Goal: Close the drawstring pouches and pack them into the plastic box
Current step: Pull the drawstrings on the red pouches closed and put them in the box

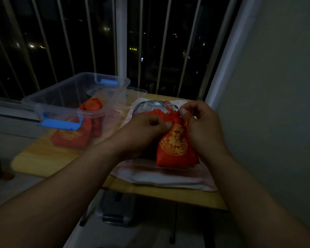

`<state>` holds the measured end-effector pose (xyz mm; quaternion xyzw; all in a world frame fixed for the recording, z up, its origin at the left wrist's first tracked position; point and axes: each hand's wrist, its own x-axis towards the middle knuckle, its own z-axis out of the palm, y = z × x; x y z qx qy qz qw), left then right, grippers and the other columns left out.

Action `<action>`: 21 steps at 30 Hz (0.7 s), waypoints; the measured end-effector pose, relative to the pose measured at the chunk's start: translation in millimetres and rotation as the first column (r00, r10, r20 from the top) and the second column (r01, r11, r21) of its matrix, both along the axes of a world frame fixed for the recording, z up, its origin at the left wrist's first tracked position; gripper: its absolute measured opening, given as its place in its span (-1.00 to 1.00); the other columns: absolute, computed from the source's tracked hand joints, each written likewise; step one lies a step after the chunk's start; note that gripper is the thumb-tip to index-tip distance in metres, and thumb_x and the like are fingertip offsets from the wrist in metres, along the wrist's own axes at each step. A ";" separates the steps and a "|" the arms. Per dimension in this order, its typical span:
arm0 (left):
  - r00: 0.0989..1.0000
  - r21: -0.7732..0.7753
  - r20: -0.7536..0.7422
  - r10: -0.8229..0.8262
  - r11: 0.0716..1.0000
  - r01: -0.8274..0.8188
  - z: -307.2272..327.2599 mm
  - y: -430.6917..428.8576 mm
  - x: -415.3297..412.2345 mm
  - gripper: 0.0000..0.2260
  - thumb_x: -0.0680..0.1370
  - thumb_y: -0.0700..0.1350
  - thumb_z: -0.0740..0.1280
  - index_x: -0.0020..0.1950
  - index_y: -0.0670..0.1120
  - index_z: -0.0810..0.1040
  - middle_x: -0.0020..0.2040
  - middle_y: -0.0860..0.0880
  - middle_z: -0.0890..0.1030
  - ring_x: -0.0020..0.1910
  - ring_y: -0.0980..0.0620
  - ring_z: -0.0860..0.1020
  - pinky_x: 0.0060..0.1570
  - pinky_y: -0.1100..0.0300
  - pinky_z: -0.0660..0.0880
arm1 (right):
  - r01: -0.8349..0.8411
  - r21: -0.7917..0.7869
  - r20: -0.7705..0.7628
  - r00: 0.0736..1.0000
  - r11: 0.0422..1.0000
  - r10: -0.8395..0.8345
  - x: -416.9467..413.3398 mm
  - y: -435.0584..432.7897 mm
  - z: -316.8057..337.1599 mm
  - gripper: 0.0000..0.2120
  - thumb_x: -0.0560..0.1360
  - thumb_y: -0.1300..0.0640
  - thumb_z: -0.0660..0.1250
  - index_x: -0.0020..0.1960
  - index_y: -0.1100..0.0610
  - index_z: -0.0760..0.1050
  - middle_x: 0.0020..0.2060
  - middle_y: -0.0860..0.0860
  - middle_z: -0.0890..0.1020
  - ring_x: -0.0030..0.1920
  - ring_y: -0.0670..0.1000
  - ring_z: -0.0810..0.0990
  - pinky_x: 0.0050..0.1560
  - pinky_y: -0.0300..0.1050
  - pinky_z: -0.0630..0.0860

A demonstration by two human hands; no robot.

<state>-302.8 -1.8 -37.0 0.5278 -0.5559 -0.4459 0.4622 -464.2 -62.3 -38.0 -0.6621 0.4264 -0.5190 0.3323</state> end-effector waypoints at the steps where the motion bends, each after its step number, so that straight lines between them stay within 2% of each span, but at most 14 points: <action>1: 0.999 -0.012 0.036 0.029 1.000 -0.029 -1.7 -2.5 2.0 -0.82 0.66 -0.06 0.35 -0.06 -0.14 0.59 -0.19 -0.05 0.67 -0.19 0.01 0.65 -0.18 0.16 0.61 | -0.012 0.029 0.011 1.000 1.000 0.012 1.0 -1.1 -0.7 -0.90 0.63 0.12 0.36 -0.04 -0.03 0.61 -0.08 -0.11 0.67 -0.03 -0.12 0.64 0.04 -0.05 0.62; 2: 0.997 -0.017 0.053 0.058 0.998 -0.057 -2.9 -4.4 3.6 -0.82 0.66 -0.06 0.35 -0.06 -0.15 0.60 -0.19 -0.06 0.66 -0.19 0.00 0.63 -0.14 0.11 0.59 | -0.030 0.072 0.028 0.999 0.997 0.028 1.8 -2.6 -1.1 -0.92 0.62 0.09 0.37 -0.02 -0.03 0.62 -0.05 -0.09 0.69 0.01 -0.08 0.66 0.09 0.01 0.63; 4: 0.995 -0.001 -0.007 0.102 0.995 -0.102 -3.3 -6.4 7.3 -0.80 0.66 -0.06 0.34 -0.03 -0.17 0.61 -0.16 -0.06 0.70 -0.17 -0.03 0.67 -0.13 0.08 0.62 | -0.106 0.206 0.102 0.991 0.973 0.087 2.0 -4.9 -0.6 -0.91 0.62 0.02 0.37 0.02 -0.01 0.65 -0.02 -0.03 0.73 0.05 0.02 0.71 0.14 0.12 0.64; 7: 0.988 0.001 -0.044 0.151 0.989 -0.151 -2.5 -7.1 10.8 -0.76 0.67 -0.05 0.33 0.03 -0.24 0.61 -0.08 -0.17 0.73 -0.11 -0.11 0.71 -0.10 0.00 0.65 | -0.271 0.414 0.184 0.960 0.869 0.212 0.0 -7.8 1.1 -0.81 0.63 0.03 0.37 0.12 0.11 0.66 -0.04 0.06 0.77 0.01 0.08 0.76 0.05 0.06 0.67; 11: 0.969 0.016 -0.146 0.201 0.980 -0.201 -2.5 -5.2 13.5 -0.75 0.69 -0.04 0.29 0.06 -0.21 0.64 -0.12 -0.15 0.73 -0.20 -0.06 0.70 -0.31 0.12 0.64 | -0.274 0.441 0.171 0.961 0.855 0.219 5.3 -12.1 -3.0 -0.83 0.60 0.19 0.39 0.15 0.23 0.64 -0.03 0.14 0.76 0.01 0.14 0.75 -0.01 0.03 0.68; 14: 0.922 0.028 -0.277 0.271 0.961 -0.274 -3.3 -7.5 15.2 -0.70 0.71 -0.09 0.21 -0.08 -0.08 0.69 -0.21 -0.10 0.72 -0.26 -0.06 0.69 -0.34 0.13 0.61 | -0.272 0.418 0.219 0.956 0.867 0.194 13.3 -17.1 0.1 -0.87 0.61 0.22 0.37 0.10 0.24 0.64 -0.06 0.14 0.76 -0.06 0.10 0.76 -0.02 0.02 0.68; 16: 0.915 -0.004 -0.248 0.320 0.944 -0.331 -4.5 -9.9 18.8 -0.64 0.70 -0.14 0.16 -0.14 -0.04 0.70 -0.27 -0.07 0.71 -0.33 0.01 0.67 -0.41 0.18 0.53 | -0.282 0.408 0.274 0.945 0.868 0.178 20.4 -21.6 8.0 -0.90 0.61 0.24 0.36 0.07 0.22 0.64 -0.11 0.11 0.76 -0.09 0.07 0.75 -0.06 -0.01 0.68; 18: 0.915 -0.031 -0.195 0.353 0.930 -0.365 -5.5 -10.0 22.8 -0.67 0.71 -0.19 0.14 -0.07 -0.10 0.67 -0.29 -0.09 0.67 -0.41 0.12 0.64 -0.44 0.28 0.49 | -0.298 0.420 0.330 0.930 0.857 0.162 29.6 -25.9 17.7 -0.91 0.61 0.24 0.37 0.06 0.22 0.64 -0.12 0.10 0.76 -0.11 0.07 0.75 -0.07 -0.02 0.69; 19: 0.914 -0.060 -0.144 0.380 0.918 -0.391 -6.3 -9.5 23.9 -0.69 0.72 -0.21 0.13 -0.03 -0.12 0.65 -0.30 -0.06 0.64 -0.45 0.23 0.60 -0.46 0.34 0.46 | -0.313 0.431 0.360 0.920 0.846 0.157 34.1 -28.0 22.6 -0.90 0.61 0.24 0.37 0.07 0.23 0.64 -0.11 0.11 0.76 -0.11 0.07 0.75 -0.08 -0.01 0.70; 21: 0.905 -0.195 0.042 0.424 0.892 -0.408 -10.6 -10.2 27.8 -0.73 0.70 -0.25 0.14 0.01 -0.02 0.60 -0.28 0.11 0.58 -0.40 0.41 0.54 -0.41 0.45 0.39 | -0.344 0.443 0.414 0.898 0.828 0.151 45.8 -32.6 32.7 -0.92 0.62 0.25 0.36 0.03 0.24 0.63 -0.14 0.13 0.75 -0.16 0.07 0.75 -0.18 -0.03 0.71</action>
